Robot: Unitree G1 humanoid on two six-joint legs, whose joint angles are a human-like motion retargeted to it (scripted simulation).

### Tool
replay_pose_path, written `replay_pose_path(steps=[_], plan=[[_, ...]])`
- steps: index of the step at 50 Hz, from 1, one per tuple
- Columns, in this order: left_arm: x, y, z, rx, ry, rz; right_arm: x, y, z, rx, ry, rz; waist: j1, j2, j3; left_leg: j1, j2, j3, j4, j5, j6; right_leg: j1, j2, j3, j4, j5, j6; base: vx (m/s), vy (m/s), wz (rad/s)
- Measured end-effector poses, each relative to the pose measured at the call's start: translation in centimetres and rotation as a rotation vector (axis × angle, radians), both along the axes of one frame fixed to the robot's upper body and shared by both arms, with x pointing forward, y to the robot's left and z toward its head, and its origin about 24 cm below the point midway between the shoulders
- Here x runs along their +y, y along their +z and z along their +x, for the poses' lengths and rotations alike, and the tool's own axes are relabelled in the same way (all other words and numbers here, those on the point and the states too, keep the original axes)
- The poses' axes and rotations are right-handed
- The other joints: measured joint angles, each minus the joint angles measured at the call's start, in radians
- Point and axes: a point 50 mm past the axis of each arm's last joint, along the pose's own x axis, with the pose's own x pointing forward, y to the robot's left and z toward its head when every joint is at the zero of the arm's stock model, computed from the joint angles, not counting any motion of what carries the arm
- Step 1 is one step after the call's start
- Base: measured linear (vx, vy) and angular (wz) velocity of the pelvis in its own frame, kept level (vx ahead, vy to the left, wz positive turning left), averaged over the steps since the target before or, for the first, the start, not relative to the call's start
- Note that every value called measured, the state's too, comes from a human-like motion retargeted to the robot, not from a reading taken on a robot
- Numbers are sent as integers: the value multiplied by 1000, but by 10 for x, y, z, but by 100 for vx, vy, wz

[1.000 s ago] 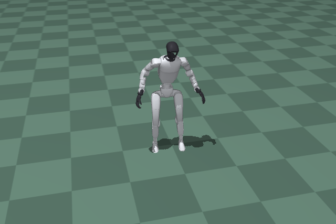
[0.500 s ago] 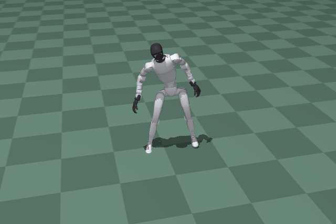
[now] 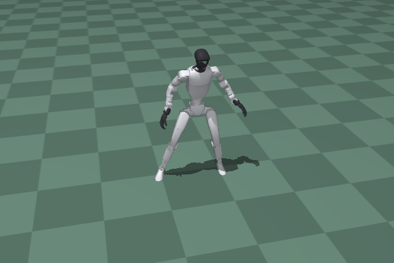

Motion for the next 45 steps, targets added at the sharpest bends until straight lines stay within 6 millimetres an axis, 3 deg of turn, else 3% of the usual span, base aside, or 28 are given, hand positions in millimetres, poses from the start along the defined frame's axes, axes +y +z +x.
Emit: replay_pose_path(steps=[5,9,13,17,20,23,25,30,40,45], plan=[[-20,5,26,-131,-27,-82,14,3,18,-51,122,68,-23,-17,-24,40,-27,4,-141,73,16,-42,219,48,138,-131,-88,-8,35,14],[-43,-5,35,-84,-136,-132,12,7,31,-67,178,75,-50,-21,-50,58,-60,24,-220,110,10,-71,346,32,179,-189,-186,-8,29,-8],[-70,-20,37,13,-284,-164,3,11,39,-52,235,39,-68,-18,-68,71,-119,51,-269,124,-4,-87,435,139,150,-200,-210,-7,26,-19],[-99,-32,35,56,-388,-190,-14,19,46,-48,263,-33,-53,25,-65,81,-176,92,-277,112,-9,-64,408,167,85,-192,-188,-4,25,-47],[-120,-38,28,52,-427,-214,-31,29,49,-50,265,-102,-25,81,-54,82,-206,132,-256,93,-11,-46,370,201,38,-163,-121,-4,24,-67],[-134,-42,14,46,-434,-239,-49,40,54,-49,274,-182,-13,134,-48,68,-222,168,-220,75,-9,-36,340,240,-2,-131,-65,-5,23,-57],[-139,-44,3,56,-432,-255,-60,49,60,-53,278,-236,-24,164,-46,53,-221,177,-188,63,3,-31,317,254,-28,-118,-61,-5,24,-28],[-138,-57,-32,190,-435,-278,-79,66,67,-86,250,-311,-75,212,-49,41,-171,160,-134,91,20,-32,258,262,-49,-114,-82,-5,25,0],[-120,-73,-84,349,-245,-348,-102,77,52,-50,211,-370,-124,241,-46,106,42,114,-128,120,-49,-71,144,291,-16,-133,-85,-7,35,3],[-100,-73,-108,406,-131,-352,-109,74,41,-36,121,-383,-128,240,-46,139,184,94,-130,156,-101,-99,108,302,26,-155,-101,-10,47,6]])
